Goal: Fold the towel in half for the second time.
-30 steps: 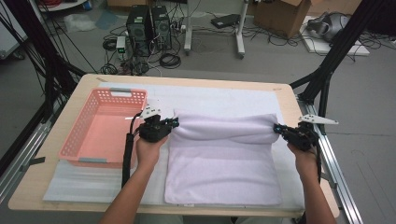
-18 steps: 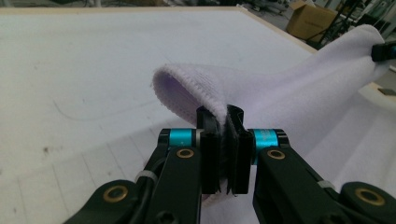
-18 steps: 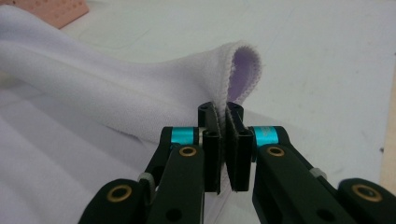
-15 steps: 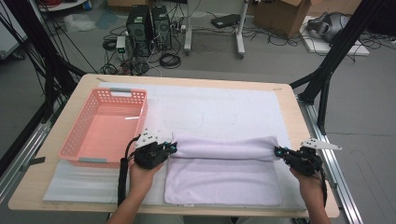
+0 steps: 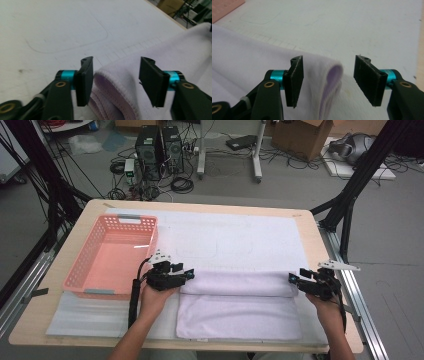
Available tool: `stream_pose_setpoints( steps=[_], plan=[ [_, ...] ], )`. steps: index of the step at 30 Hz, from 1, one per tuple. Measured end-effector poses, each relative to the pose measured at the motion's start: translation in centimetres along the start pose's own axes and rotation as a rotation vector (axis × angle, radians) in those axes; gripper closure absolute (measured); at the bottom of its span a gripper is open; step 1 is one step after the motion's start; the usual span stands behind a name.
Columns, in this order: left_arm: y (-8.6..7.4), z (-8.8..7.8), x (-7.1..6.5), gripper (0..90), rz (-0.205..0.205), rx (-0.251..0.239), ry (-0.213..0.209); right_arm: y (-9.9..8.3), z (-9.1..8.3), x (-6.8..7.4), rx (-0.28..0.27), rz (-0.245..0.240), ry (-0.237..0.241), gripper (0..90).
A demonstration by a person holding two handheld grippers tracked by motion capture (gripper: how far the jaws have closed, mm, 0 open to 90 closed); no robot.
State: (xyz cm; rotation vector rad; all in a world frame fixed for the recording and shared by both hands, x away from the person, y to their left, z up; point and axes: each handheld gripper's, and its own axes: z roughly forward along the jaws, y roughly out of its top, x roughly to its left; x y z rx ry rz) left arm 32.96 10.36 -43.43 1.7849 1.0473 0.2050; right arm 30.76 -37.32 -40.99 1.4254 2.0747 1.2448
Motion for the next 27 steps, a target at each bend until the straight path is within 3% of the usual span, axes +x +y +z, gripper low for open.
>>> stream_pose_setpoints(
  steps=[2, 3, 4, 6, 10, 14, 19, 27],
  plan=[
    [-0.4, 0.4, -0.1, 69.5, 0.013, 0.032, -0.025, 0.4, 0.9, 0.0, 0.024, -0.015, 0.003, 47.7],
    [-0.6, 0.4, -0.2, 77.0, 0.027, 0.031, -0.023, 0.5, 1.3, -0.1, 0.046, -0.021, 0.001, 59.4],
    [-0.7, 0.2, -0.3, 82.4, 0.032, 0.023, -0.026, 0.5, 1.5, -0.1, 0.068, -0.032, -0.001, 74.6],
    [-1.0, -0.3, -0.6, 83.7, 0.049, 0.001, -0.029, 0.2, 1.3, 0.1, 0.065, -0.038, 0.006, 82.6],
    [-1.7, -1.8, -1.2, 83.6, 0.100, -0.066, -0.051, -0.9, 0.2, 0.8, 0.024, -0.070, -0.001, 83.9],
    [-2.8, -3.0, -2.0, 83.2, 0.113, -0.097, -0.079, -2.5, -1.5, 1.6, -0.029, -0.077, -0.001, 83.7],
    [-4.1, -4.3, -3.0, 82.8, 0.127, -0.123, -0.099, -4.0, -3.6, 3.0, -0.084, -0.080, 0.002, 83.7],
    [-6.0, -5.9, -4.2, 83.0, 0.143, -0.137, -0.102, -6.3, -6.1, 4.6, -0.099, -0.101, 0.011, 83.5]
  ],
)
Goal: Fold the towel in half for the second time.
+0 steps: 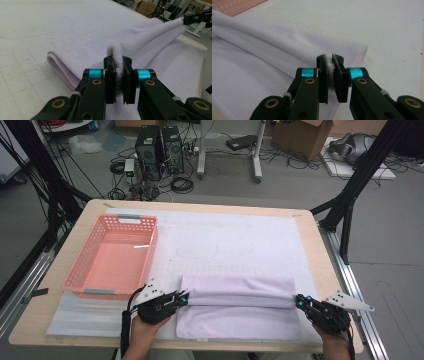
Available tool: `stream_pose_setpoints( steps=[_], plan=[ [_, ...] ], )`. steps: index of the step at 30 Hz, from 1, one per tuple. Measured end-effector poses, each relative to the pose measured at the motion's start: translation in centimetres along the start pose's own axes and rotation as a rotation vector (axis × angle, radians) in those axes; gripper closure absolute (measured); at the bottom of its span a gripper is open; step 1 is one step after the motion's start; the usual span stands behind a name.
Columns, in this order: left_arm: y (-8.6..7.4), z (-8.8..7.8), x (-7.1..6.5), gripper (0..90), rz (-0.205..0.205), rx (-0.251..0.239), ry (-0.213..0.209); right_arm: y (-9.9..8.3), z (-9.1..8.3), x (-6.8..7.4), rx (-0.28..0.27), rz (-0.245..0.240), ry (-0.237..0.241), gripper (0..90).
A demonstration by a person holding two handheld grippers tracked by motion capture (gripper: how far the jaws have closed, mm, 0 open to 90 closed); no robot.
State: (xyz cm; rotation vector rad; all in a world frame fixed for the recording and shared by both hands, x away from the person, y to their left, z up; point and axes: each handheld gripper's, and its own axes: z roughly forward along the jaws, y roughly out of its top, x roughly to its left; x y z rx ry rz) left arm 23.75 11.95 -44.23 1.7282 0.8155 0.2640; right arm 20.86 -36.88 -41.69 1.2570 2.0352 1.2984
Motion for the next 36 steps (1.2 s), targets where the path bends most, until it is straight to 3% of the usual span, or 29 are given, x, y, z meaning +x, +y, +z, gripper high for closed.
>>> stream_pose_setpoints(
  steps=[3, 10, 11, 13, 15, 18, 20, 22, 26, 30, 31, 33, 36],
  plan=[
    [-0.4, -0.8, -0.8, 83.0, -0.008, -0.008, -0.003, -0.6, -0.9, 0.2, -0.011, 0.006, 0.010, 83.6],
    [-1.5, -2.6, -2.7, 82.6, 0.017, 0.008, 0.002, -1.8, -2.1, 1.4, 0.003, -0.012, 0.029, 83.5],
    [-1.6, -2.7, -2.7, 79.8, 0.003, 0.012, 0.004, -1.9, -2.3, 1.5, 0.012, -0.016, 0.032, 83.2],
    [-1.8, -2.8, -2.4, 61.2, -0.054, 0.004, 0.005, -2.2, -2.3, 1.6, 0.035, -0.031, 0.031, 78.5],
    [-1.6, -2.9, -2.3, 46.3, -0.101, -0.032, 0.015, -2.3, -2.5, 1.5, 0.039, -0.017, 0.023, 64.2],
    [-1.2, -3.2, -2.1, 43.6, -0.094, -0.059, 0.024, -1.5, -3.1, 1.4, -0.030, 0.016, 0.023, 59.9],
    [-1.1, -3.1, -1.9, 43.6, -0.108, -0.066, 0.019, -1.0, -2.9, 1.7, -0.042, -0.001, 0.018, 61.1],
    [-1.1, -2.8, -1.8, 43.7, -0.110, -0.055, 0.022, -0.9, -2.1, 2.1, -0.003, -0.044, 0.005, 62.1],
    [-1.4, -1.9, -1.9, 43.4, -0.136, 0.039, 0.005, -1.1, -0.1, 2.8, 0.091, -0.104, 0.005, 63.6],
    [-2.0, -1.5, -2.6, 44.5, -0.111, 0.121, 0.011, -2.1, 0.4, 3.2, 0.182, -0.137, 0.026, 61.5],
    [-2.1, -1.4, -2.8, 47.0, -0.097, 0.134, 0.016, -2.5, 0.2, 3.3, 0.190, -0.133, 0.029, 61.5],
    [-2.3, -1.1, -3.0, 61.7, -0.063, 0.179, 0.027, -3.0, 0.2, 3.3, 0.214, -0.125, 0.027, 65.3],
    [-2.5, -0.9, -3.2, 81.5, -0.043, 0.204, 0.052, -3.3, 0.2, 3.1, 0.228, -0.126, 0.021, 80.2]
  ],
)
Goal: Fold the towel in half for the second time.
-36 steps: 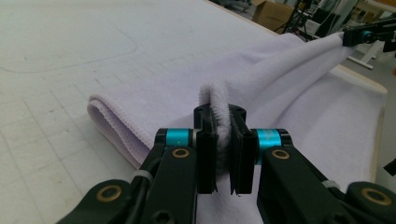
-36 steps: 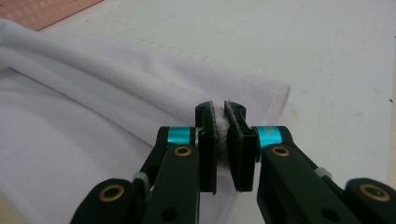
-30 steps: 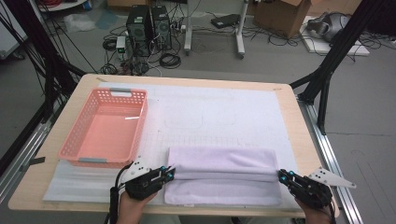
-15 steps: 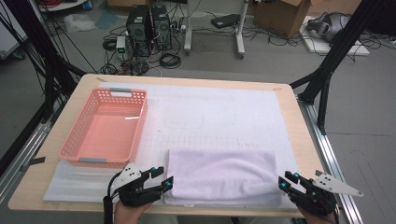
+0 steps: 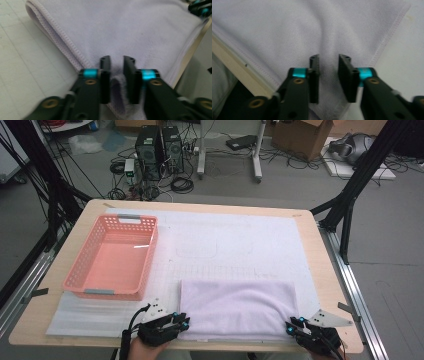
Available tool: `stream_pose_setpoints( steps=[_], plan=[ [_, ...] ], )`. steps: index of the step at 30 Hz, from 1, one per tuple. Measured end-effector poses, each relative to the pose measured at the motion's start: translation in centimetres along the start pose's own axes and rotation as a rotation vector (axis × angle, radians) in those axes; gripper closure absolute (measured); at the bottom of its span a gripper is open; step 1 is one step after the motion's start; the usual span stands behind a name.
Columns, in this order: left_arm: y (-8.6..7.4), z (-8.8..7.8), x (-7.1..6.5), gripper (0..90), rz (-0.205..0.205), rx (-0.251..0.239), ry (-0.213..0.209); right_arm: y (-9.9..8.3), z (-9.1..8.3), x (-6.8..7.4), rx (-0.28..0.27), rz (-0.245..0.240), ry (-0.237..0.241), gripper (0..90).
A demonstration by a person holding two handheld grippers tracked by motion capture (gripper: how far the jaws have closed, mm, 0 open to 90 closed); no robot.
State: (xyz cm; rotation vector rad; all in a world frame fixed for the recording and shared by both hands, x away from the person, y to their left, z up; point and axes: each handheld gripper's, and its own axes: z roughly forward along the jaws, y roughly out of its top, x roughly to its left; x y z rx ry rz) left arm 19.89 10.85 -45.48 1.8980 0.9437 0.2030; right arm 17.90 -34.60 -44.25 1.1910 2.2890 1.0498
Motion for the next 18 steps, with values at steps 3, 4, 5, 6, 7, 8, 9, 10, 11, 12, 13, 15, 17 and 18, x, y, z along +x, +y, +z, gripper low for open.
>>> stream_pose_setpoints(
  steps=[3, 4, 5, 6, 7, 8, 9, 10, 11, 12, 13, 15, 17, 18],
  plan=[
    [0.1, -0.5, 0.2, 85.2, -0.021, -0.015, -0.003, 0.1, -0.3, 0.0, 0.002, 0.000, 0.000, 87.4],
    [0.1, -0.9, 0.3, 85.5, -0.032, -0.026, -0.011, 0.1, -0.5, 0.0, -0.004, -0.003, -0.002, 87.6],
    [0.1, -1.3, 0.3, 85.5, -0.044, -0.042, -0.020, 0.2, -0.7, 0.0, -0.010, 0.000, 0.001, 87.6],
    [0.1, -1.7, 0.4, 85.5, -0.054, -0.052, -0.032, 0.2, -1.1, 0.0, -0.020, 0.005, 0.003, 87.6],
    [0.1, -2.0, 0.3, 85.5, -0.058, -0.060, -0.039, 0.3, -1.4, 0.0, -0.032, 0.012, 0.013, 87.6],
    [0.0, -2.3, 0.3, 85.4, -0.055, -0.063, -0.042, 0.4, -1.8, 0.1, -0.036, 0.014, 0.018, 87.6],
    [-0.2, -2.5, 0.2, 85.3, -0.053, -0.062, -0.046, 0.5, -2.1, 0.2, -0.038, 0.008, 0.020, 87.5],
    [-0.4, -2.5, 0.1, 84.7, -0.053, -0.062, -0.046, 0.5, -2.3, 0.3, -0.033, 0.006, 0.020, 86.3],
    [-0.5, -2.5, 0.2, 81.3, -0.048, -0.065, -0.033, 0.4, -2.2, 0.4, -0.025, -0.001, 0.015, 80.8],
    [-0.5, -2.3, 0.3, 69.0, -0.057, -0.068, -0.019, 0.3, -2.0, 0.5, -0.012, -0.006, -0.003, 73.1],
    [-0.4, -2.3, 0.4, 58.1, -0.069, -0.080, -0.011, 0.2, -1.8, 0.5, -0.005, -0.012, -0.020, 68.7],
    [-0.2, -2.4, 0.6, 50.9, -0.069, -0.124, -0.007, 0.1, -1.8, 0.2, -0.046, 0.003, -0.032, 64.6],
    [0.1, -2.5, 0.7, 48.3, -0.050, -0.150, -0.005, 0.3, -2.1, -0.1, -0.097, 0.026, -0.036, 65.6],
    [0.3, -2.4, 0.8, 47.2, -0.054, -0.159, -0.004, 0.4, -2.2, -0.2, -0.121, 0.030, -0.041, 66.8]
  ],
)
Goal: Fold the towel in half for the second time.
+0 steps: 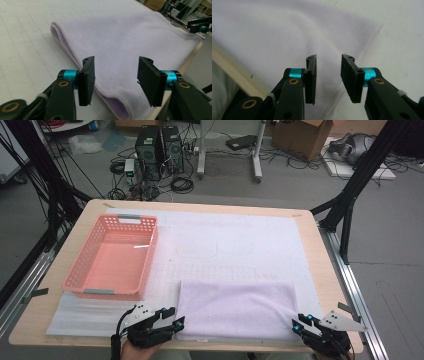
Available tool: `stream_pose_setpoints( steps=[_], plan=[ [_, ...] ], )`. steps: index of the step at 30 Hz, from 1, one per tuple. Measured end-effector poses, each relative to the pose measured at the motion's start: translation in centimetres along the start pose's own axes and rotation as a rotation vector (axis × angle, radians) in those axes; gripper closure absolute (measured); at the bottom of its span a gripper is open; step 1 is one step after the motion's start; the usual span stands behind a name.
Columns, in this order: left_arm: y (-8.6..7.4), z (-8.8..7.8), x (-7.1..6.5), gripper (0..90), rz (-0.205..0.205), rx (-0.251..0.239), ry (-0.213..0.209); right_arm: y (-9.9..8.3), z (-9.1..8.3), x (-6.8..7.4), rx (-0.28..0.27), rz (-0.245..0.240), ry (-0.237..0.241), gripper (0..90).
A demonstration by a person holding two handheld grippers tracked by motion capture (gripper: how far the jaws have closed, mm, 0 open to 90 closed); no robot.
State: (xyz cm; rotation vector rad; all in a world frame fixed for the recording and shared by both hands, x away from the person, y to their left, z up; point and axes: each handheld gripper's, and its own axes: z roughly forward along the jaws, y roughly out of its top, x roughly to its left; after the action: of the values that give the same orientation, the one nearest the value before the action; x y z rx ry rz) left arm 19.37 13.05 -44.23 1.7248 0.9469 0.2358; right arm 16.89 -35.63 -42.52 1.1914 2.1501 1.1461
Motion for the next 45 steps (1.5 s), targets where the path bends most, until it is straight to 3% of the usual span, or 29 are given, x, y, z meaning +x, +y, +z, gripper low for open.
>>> stream_pose_setpoints(
  steps=[5, 10, 14, 18, 20, 23, 25, 26, 29, 31, 33, 36, 39, 43, 45],
  plan=[
    [0.9, 0.9, 0.7, 47.3, -0.012, -0.026, -0.001, 0.3, 1.0, -0.9, -0.018, 0.018, -0.017, 72.5],
    [2.2, 2.8, 1.6, 50.2, 0.018, -0.010, -0.011, 1.4, 2.9, -1.5, -0.003, -0.004, -0.024, 70.5],
    [3.4, 4.5, 2.7, 53.9, 0.024, -0.001, -0.024, 2.7, 4.5, -2.2, 0.001, -0.004, 0.005, 70.1],
    [4.5, 6.9, 3.7, 58.5, 0.009, 0.064, -0.058, 4.4, 7.0, -2.7, 0.021, 0.006, 0.057, 70.5],
    [4.8, 8.0, 4.0, 60.9, 0.015, 0.095, -0.036, 5.2, 8.6, -2.7, 0.036, -0.011, 0.090, 71.6],
    [4.9, 9.1, 4.3, 62.5, 0.032, 0.131, 0.029, 5.9, 10.7, -2.4, 0.077, -0.032, 0.098, 72.1],
    [4.6, 9.5, 4.3, 65.4, 0.048, 0.164, 0.079, 5.9, 11.7, -2.5, 0.113, -0.052, 0.073, 73.2],
    [4.5, 9.6, 4.3, 67.9, 0.055, 0.167, 0.100, 5.9, 11.8, -2.7, 0.099, -0.045, 0.062, 74.7],
    [4.5, 9.5, 4.4, 73.8, 0.044, 0.164, 0.146, 5.7, 11.5, -3.3, 0.101, -0.039, -0.056, 75.1],
    [4.5, 9.5, 4.3, 74.6, 0.041, 0.159, 0.165, 5.4, 11.3, -3.9, 0.090, -0.009, -0.078, 74.1],
    [4.5, 9.3, 4.3, 73.1, 0.046, 0.149, 0.171, 5.3, 10.9, -4.1, 0.081, -0.013, -0.098, 71.0],
    [4.5, 8.9, 4.5, 56.1, 0.043, 0.114, 0.138, 5.3, 9.6, -4.4, 0.036, 0.004, -0.093, 61.6],
    [4.7, 8.8, 4.9, 45.3, 0.022, 0.078, 0.138, 5.2, 8.3, -5.8, -0.016, 0.073, -0.087, 49.6],
    [5.0, 8.8, 5.6, 40.0, 0.006, 0.054, 0.162, 4.4, 8.8, -7.0, 0.012, 0.118, -0.082, 45.0],
    [4.9, 9.0, 6.1, 39.5, -0.022, 0.087, 0.164, 4.3, 9.5, -7.1, 0.036, 0.115, -0.073, 45.2]
  ],
)
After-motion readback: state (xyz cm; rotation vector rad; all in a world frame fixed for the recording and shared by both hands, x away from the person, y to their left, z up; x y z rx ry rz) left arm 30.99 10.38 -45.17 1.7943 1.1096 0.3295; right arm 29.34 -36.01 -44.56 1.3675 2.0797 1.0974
